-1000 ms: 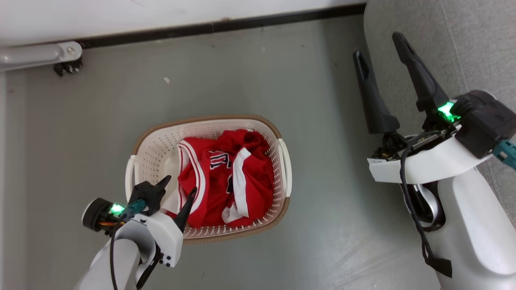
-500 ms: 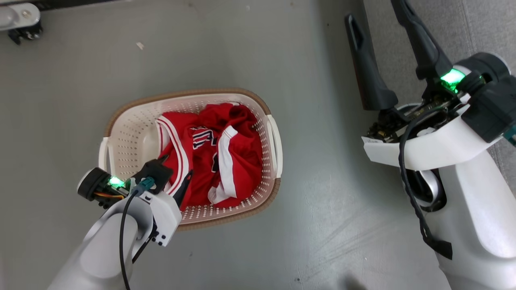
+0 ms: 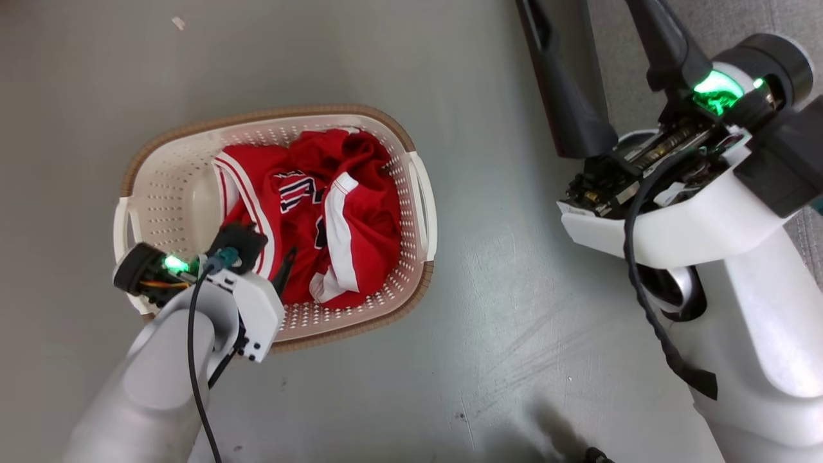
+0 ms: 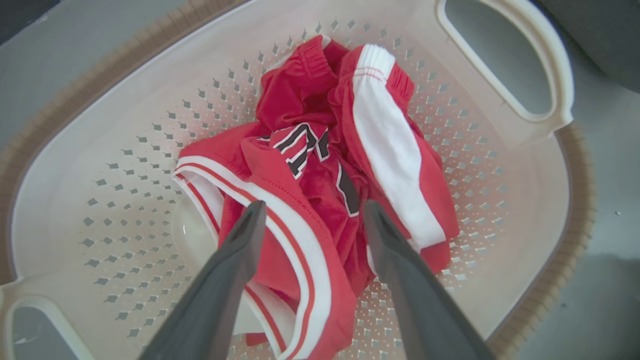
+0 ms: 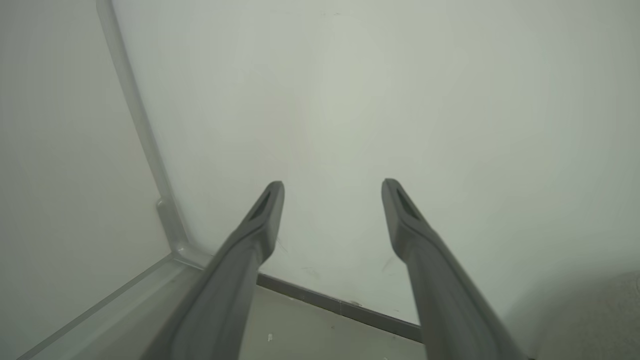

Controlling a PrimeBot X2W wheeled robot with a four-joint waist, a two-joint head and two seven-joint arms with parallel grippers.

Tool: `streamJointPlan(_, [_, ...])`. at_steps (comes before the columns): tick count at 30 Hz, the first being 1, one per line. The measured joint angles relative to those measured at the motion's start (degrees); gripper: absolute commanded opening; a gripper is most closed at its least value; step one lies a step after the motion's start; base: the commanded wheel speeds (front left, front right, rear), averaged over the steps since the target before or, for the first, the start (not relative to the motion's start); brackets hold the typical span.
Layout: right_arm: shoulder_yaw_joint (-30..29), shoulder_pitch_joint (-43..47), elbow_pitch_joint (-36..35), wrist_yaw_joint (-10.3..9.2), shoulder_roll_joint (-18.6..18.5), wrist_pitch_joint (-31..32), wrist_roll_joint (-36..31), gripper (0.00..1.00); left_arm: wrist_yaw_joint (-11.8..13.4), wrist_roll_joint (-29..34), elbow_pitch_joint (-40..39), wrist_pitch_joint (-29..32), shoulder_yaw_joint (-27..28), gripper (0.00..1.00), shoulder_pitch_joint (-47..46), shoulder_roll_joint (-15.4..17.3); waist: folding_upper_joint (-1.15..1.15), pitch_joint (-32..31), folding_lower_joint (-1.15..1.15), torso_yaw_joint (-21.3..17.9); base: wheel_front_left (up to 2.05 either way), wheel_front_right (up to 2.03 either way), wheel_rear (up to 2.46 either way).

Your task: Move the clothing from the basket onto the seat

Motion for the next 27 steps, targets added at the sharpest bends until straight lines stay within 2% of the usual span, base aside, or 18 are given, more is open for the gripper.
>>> streamJointPlan(5, [0.5, -1.6, -1.2, 0.00, 0.0, 0.0, 0.5, 1.00, 0.0, 0.0, 1.4, 0.6, 0.0, 1.00, -1.6, -0.1, 0.00, 1.9, 0.00, -0.5, 0.00, 0.00, 0.00])
streamJointPlan(15, [1.4, -2.8, -1.5, 0.00, 0.0, -0.1, 1.7, 1.00, 1.2, 2.9, 3.9, 1.5, -1.3, 0.99, -5.4, 1.8, 0.00, 5.2, 0.00, -1.3, 0.00, 0.00, 0.00])
streamJointPlan(16, [1.4, -3.0, -1.5, 0.00, 0.0, -0.1, 1.7, 1.00, 1.6, 3.5, 4.4, 1.5, -1.5, 0.00, -5.7, 1.8, 0.00, 5.8, 0.00, -1.5, 0.00, 0.00, 0.00])
streamJointPlan(27, [1.3, -5.1, -1.3, 0.00, 0.0, -0.1, 2.1, 1.00, 2.8, 1.4, 4.3, -1.1, 0.9, 0.00, -7.2, 1.1, 0.00, 6.8, 0.00, -1.5, 0.00, 0.00, 0.00])
